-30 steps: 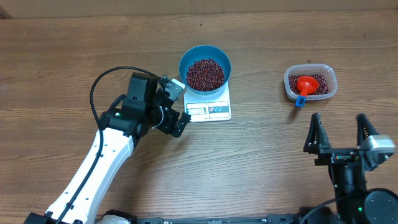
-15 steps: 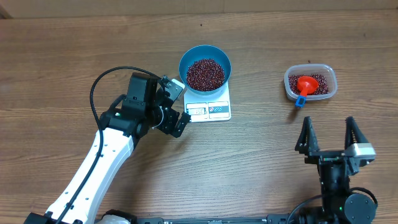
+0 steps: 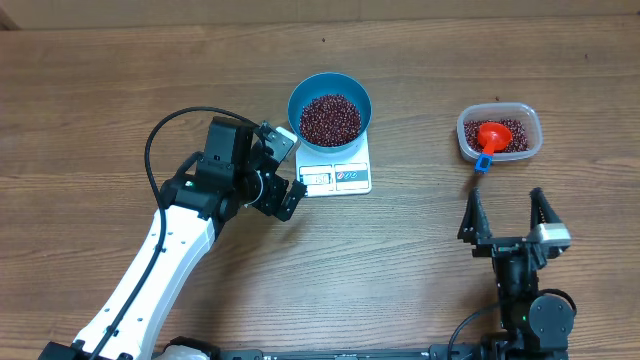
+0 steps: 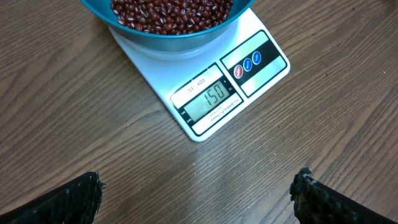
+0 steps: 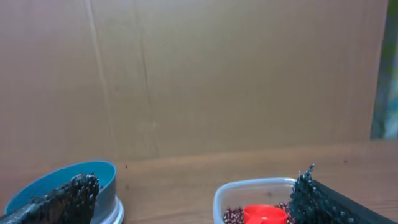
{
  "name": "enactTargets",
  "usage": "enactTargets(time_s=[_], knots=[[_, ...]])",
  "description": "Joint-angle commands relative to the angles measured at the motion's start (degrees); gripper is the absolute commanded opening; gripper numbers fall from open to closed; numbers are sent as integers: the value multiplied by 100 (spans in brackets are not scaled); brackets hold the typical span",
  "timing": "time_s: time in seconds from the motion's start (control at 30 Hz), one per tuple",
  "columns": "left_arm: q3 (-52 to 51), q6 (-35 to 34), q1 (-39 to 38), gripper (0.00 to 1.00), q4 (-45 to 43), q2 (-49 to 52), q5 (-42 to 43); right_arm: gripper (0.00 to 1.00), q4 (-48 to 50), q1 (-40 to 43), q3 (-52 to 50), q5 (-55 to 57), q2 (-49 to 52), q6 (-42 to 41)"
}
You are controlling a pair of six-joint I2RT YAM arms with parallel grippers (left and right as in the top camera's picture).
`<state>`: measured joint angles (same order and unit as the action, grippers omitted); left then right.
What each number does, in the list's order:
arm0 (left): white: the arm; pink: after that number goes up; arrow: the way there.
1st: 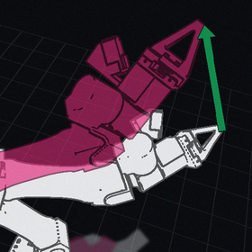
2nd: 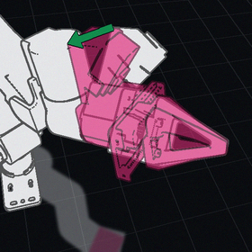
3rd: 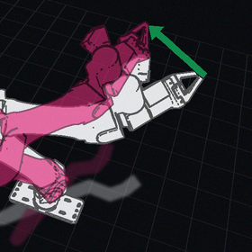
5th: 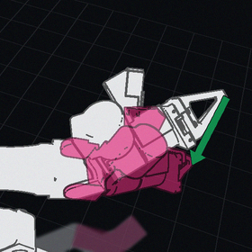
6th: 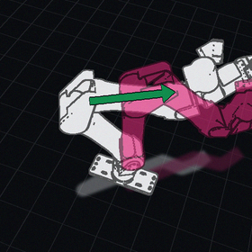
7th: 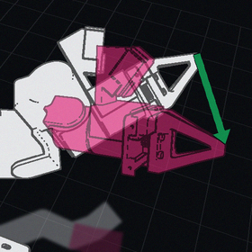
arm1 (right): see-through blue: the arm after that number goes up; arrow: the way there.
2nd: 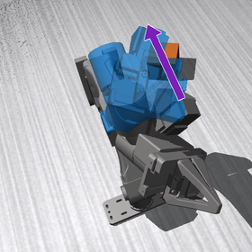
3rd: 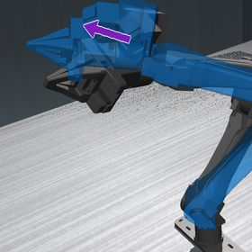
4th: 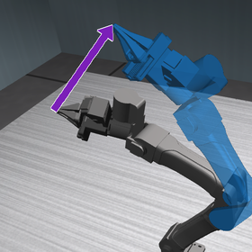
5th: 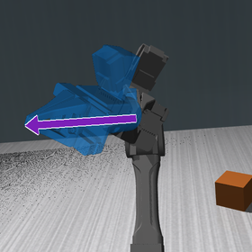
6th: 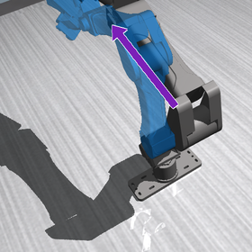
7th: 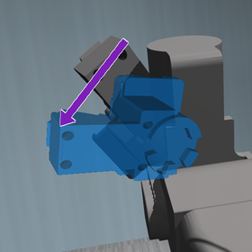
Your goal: Scoop item into bowl and weigh 150g on scale
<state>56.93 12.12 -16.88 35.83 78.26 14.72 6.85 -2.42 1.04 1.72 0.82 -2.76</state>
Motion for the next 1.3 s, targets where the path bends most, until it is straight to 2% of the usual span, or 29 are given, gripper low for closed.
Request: enactTargets(time_s=[0.0, 0.23, 1.27], knots=[[-9, -57, -2, 100, -4, 39, 9, 100, -120, -63, -57, -31, -68, 26], [-11, -57, -2, 100, -4, 39, 9, 100, -1182, -63, -57, -35, -68, 24], [-9, -57, -2, 100, -4, 39, 11, 100, -1154, -63, -57, -37, -66, 24]])
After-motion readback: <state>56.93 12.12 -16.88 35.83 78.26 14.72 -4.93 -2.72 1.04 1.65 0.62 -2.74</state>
